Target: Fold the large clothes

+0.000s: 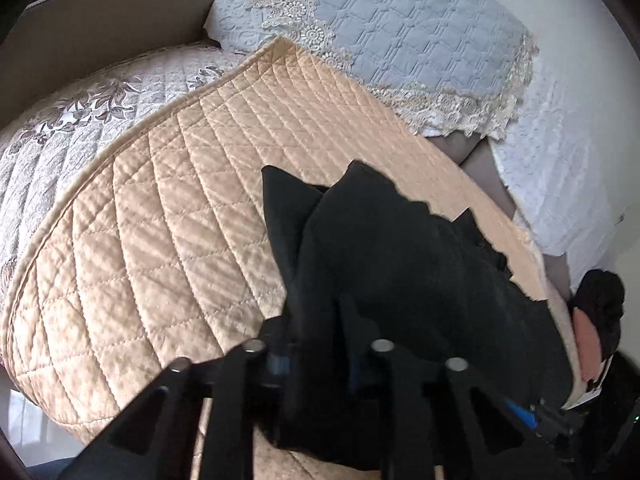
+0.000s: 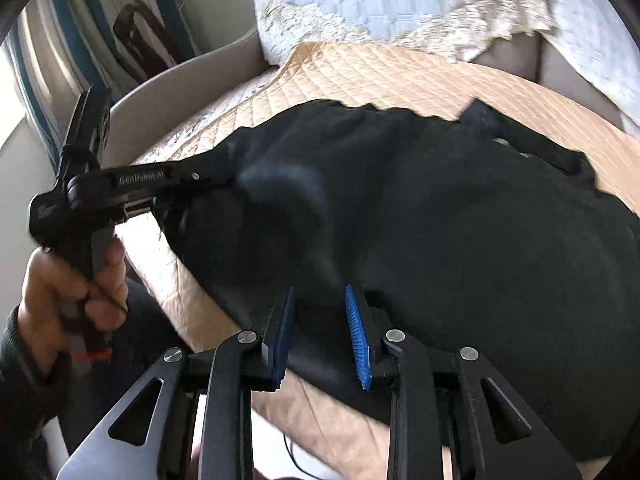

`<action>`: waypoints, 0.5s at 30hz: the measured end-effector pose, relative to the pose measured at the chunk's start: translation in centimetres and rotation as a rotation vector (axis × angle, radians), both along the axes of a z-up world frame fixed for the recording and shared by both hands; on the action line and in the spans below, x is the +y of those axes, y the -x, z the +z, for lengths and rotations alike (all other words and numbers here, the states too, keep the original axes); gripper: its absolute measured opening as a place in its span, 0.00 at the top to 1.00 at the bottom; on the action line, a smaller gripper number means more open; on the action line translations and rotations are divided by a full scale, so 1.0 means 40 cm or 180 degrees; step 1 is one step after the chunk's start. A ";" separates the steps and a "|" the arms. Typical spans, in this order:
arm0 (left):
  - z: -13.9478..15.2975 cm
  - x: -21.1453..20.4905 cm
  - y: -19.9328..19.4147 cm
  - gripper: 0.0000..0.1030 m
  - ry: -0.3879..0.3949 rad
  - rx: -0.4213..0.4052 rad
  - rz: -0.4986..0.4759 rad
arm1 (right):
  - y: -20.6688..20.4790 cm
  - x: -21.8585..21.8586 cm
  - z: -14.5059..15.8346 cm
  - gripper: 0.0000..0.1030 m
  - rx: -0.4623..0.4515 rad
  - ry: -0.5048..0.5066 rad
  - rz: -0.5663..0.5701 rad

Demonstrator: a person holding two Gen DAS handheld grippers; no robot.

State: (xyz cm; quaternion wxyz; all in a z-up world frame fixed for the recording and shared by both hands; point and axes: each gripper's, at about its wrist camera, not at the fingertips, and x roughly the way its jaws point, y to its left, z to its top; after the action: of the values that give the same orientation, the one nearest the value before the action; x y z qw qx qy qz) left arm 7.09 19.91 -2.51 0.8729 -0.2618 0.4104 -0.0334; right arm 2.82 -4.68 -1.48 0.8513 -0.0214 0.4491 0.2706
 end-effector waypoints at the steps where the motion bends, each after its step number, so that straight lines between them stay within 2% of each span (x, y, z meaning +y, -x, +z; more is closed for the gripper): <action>1: 0.012 0.001 0.002 0.88 0.0031 -0.0034 -0.0027 | 0.006 -0.017 0.006 0.73 -0.0020 0.0014 -0.0042; 6: 0.131 -0.042 0.011 0.91 0.0161 -0.0383 -0.0288 | -0.001 -0.140 0.026 0.73 -0.0029 0.0023 -0.0430; 11: 0.260 -0.194 0.010 0.91 0.0185 -0.0767 -0.0812 | 0.013 -0.258 0.032 0.73 -0.0015 -0.0084 -0.0797; 13: 0.279 -0.272 0.001 0.92 0.0233 -0.0836 -0.1076 | 0.020 -0.305 0.032 0.73 0.0004 -0.0137 -0.0938; 15: 0.268 -0.358 -0.017 0.92 0.0258 -0.0798 -0.1345 | 0.033 -0.346 0.027 0.73 0.0042 -0.0159 -0.1074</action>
State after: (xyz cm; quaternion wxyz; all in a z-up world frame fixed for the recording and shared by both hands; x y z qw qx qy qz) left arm 7.78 5.59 8.23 0.8794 -0.1988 0.3427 -0.2639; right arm 1.52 -18.53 -0.39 0.8819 0.0773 0.4450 0.1350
